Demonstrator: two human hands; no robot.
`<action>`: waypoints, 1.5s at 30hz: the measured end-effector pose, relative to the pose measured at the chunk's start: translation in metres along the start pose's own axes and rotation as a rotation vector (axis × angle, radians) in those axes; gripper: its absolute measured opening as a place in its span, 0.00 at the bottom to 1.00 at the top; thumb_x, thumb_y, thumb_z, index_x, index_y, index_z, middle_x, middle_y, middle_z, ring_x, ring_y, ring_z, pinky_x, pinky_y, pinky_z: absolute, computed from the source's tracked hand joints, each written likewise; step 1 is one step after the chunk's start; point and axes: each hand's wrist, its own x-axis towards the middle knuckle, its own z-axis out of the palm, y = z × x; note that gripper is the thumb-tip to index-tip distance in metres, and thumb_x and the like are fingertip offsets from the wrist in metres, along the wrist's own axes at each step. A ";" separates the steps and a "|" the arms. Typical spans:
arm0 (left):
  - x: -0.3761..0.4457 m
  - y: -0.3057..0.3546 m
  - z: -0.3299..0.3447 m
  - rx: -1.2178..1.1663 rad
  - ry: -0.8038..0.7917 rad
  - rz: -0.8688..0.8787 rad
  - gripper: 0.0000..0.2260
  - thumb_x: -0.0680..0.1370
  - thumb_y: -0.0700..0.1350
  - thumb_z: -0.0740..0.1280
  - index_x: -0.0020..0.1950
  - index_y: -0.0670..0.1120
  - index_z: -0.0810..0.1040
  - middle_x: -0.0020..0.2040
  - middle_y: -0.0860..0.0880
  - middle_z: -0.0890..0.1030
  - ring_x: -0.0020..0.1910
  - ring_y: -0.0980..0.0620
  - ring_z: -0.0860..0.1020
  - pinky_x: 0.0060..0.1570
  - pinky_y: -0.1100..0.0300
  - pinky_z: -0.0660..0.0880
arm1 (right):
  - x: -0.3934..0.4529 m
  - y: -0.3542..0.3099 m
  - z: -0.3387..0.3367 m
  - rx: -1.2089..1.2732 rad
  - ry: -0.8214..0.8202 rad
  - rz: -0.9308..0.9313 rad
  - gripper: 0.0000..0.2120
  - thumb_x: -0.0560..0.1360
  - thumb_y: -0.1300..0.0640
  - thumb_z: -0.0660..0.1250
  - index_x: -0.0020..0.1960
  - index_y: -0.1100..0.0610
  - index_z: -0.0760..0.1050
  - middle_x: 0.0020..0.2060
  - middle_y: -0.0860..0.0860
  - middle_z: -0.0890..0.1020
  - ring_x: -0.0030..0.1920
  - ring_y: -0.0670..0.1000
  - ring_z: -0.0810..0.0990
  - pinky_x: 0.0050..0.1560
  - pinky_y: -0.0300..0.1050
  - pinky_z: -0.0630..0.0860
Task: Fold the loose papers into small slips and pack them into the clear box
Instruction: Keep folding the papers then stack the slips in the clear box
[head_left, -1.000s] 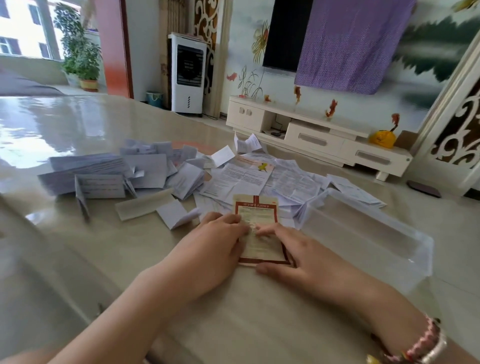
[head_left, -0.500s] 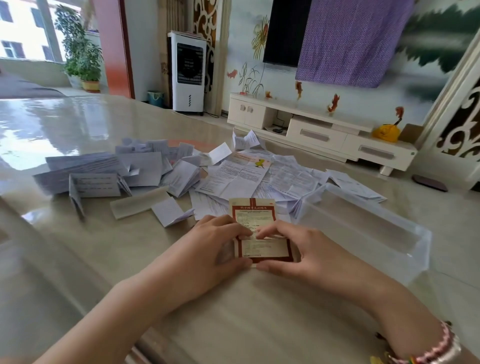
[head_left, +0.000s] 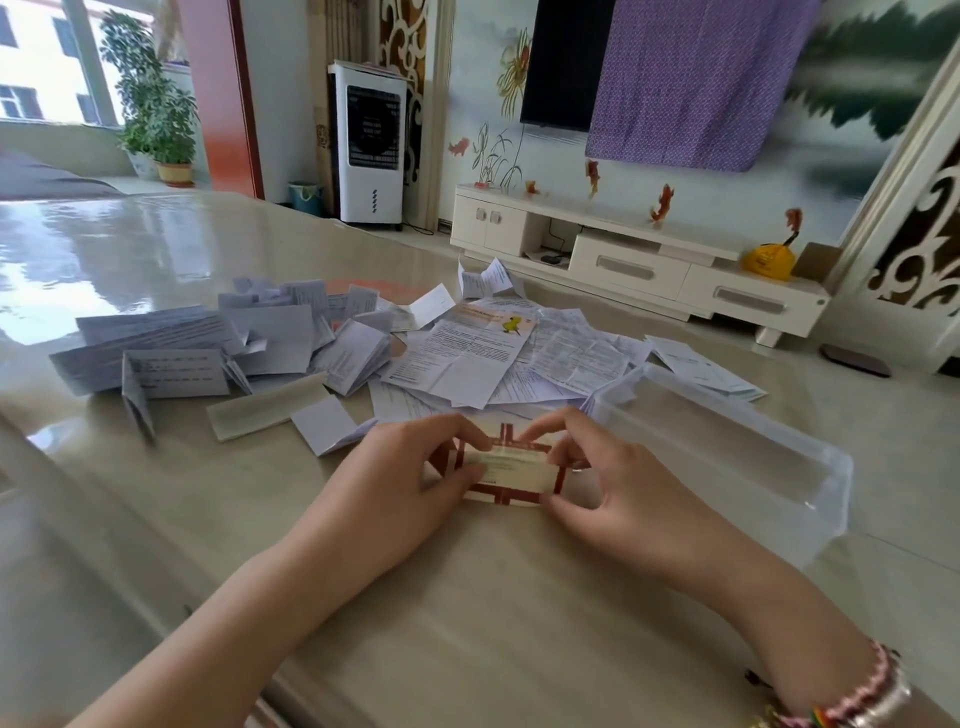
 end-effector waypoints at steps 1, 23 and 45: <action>0.000 0.001 -0.001 -0.034 -0.018 -0.018 0.08 0.74 0.49 0.71 0.44 0.64 0.76 0.33 0.59 0.77 0.38 0.64 0.77 0.41 0.75 0.68 | 0.000 0.000 -0.001 0.041 0.014 0.025 0.15 0.74 0.56 0.70 0.53 0.39 0.70 0.40 0.40 0.79 0.45 0.44 0.80 0.50 0.38 0.74; 0.003 0.002 0.004 -0.093 -0.052 -0.121 0.08 0.75 0.49 0.70 0.52 0.58 0.76 0.33 0.60 0.77 0.28 0.65 0.74 0.31 0.72 0.66 | 0.003 0.000 0.001 0.269 0.055 0.175 0.23 0.62 0.30 0.68 0.42 0.48 0.76 0.31 0.42 0.78 0.30 0.39 0.75 0.33 0.31 0.69; -0.012 -0.005 0.008 0.420 -0.136 0.191 0.15 0.75 0.56 0.57 0.56 0.57 0.79 0.55 0.61 0.79 0.51 0.53 0.76 0.47 0.56 0.76 | 0.007 0.004 0.013 -0.356 0.165 -0.039 0.06 0.76 0.55 0.65 0.53 0.51 0.75 0.52 0.44 0.71 0.55 0.46 0.70 0.51 0.41 0.72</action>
